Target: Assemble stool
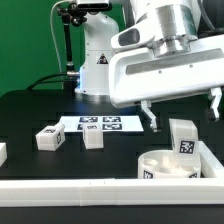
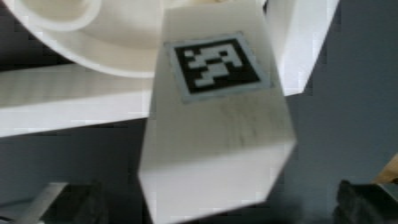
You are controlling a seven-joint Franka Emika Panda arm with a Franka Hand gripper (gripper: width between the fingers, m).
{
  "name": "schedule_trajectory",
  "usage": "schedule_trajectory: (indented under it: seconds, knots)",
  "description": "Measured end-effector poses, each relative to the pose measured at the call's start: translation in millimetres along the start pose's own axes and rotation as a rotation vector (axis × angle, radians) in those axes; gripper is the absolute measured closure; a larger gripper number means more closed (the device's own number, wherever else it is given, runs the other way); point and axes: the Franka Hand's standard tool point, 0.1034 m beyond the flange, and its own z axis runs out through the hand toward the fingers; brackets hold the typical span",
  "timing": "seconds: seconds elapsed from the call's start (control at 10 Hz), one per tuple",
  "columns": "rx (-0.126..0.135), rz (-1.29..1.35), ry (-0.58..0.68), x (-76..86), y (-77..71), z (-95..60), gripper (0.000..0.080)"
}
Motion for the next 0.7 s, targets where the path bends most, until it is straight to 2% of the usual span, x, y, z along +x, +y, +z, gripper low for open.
schedule_trajectory:
  seconds: [0.2, 0.6, 0.7]
  knots:
    - [0.005, 0.012, -0.021, 5.5, -3.1, -3.8, 0.0151]
    - [0.008, -0.009, -0.073, 0.4, -3.3, -0.1, 0.0151]
    - [0.011, -0.024, -0.138, -2.8, -3.1, 1.9, 0.0151]
